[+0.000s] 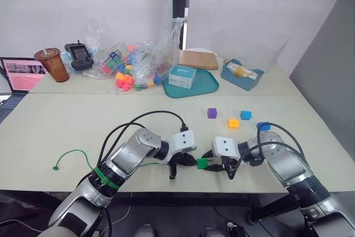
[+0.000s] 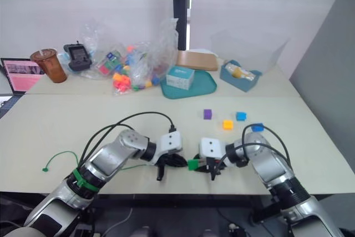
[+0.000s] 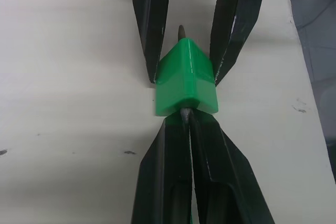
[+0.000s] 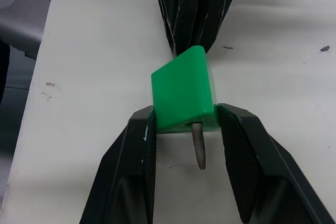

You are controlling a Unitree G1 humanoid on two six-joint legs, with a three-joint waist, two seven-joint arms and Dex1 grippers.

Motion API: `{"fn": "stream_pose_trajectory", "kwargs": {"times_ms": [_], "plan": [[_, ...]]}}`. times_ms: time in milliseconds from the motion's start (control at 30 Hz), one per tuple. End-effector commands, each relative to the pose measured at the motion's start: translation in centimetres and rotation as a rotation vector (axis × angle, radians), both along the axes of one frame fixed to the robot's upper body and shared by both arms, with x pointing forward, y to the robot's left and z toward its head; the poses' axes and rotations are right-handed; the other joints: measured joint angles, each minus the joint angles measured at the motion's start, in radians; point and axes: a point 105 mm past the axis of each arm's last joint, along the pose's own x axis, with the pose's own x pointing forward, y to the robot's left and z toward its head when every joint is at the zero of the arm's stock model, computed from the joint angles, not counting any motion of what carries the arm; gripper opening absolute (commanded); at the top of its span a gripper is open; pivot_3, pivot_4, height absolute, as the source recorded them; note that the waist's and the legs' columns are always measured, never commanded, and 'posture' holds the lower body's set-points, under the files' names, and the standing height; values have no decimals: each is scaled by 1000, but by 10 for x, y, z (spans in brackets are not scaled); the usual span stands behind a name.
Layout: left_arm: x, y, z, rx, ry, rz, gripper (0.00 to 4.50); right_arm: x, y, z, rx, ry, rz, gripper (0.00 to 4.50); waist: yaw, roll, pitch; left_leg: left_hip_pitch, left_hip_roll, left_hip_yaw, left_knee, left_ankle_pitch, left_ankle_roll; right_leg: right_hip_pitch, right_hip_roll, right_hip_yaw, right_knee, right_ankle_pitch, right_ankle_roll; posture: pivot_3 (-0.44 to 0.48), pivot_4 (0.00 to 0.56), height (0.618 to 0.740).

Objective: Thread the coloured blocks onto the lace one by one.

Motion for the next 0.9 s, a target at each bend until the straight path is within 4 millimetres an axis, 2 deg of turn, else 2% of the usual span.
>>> {"fn": "stream_pose_trajectory", "kwargs": {"times_ms": [33,67,200,333,433,500,600,767,900], "plan": [[2,-3,-6,-12,-20,-4,520,-13,5,-17,-33,60,34,1272,3,0,0,0,0,0,0,0,0,0,0,0,0,0,0,0,150,740],[2,1,-6,-20,-12,0,688,-14,5,-17,-33,60,33,1272,3,0,0,0,0,0,0,0,0,1,0,0,-1,0,0,0,150,740],[5,11,0,-17,-38,14,1971,-15,3,-18,-34,63,27,1272,1,0,0,0,0,0,0,0,1,1,0,0,-2,0,0,0,150,740],[12,28,15,-42,-67,71,3259,-15,1,-21,-45,72,19,1272,0,0,0,0,0,0,0,0,1,0,0,0,-2,0,0,0,150,740],[8,49,11,-13,-70,104,3259,-14,1,-23,-48,74,16,1272,-6,0,0,0,1,0,-1,0,1,0,0,0,-2,0,0,0,150,740],[5,57,8,-2,-64,112,3259,-14,1,-23,-47,75,16,1272,-6,0,0,0,1,0,-2,0,1,0,0,0,-3,0,0,0,150,740],[-5,72,-5,22,-43,130,3259,-13,2,-22,-46,75,18,1272,-5,-1,0,0,1,0,-2,0,1,0,0,0,-3,0,0,0,150,740],[-12,76,-20,24,-26,151,3259,-12,2,-22,-48,74,17,1272,-6,-1,-1,1,1,0,-2,0,1,0,0,0,-3,0,0,0,150,740],[-11,70,-26,-10,-16,166,2147,-12,2,-22,-48,75,18,1272,-6,-1,-1,2,1,0,-2,0,1,2,0,0,-3,0,0,0,150,740]]}}
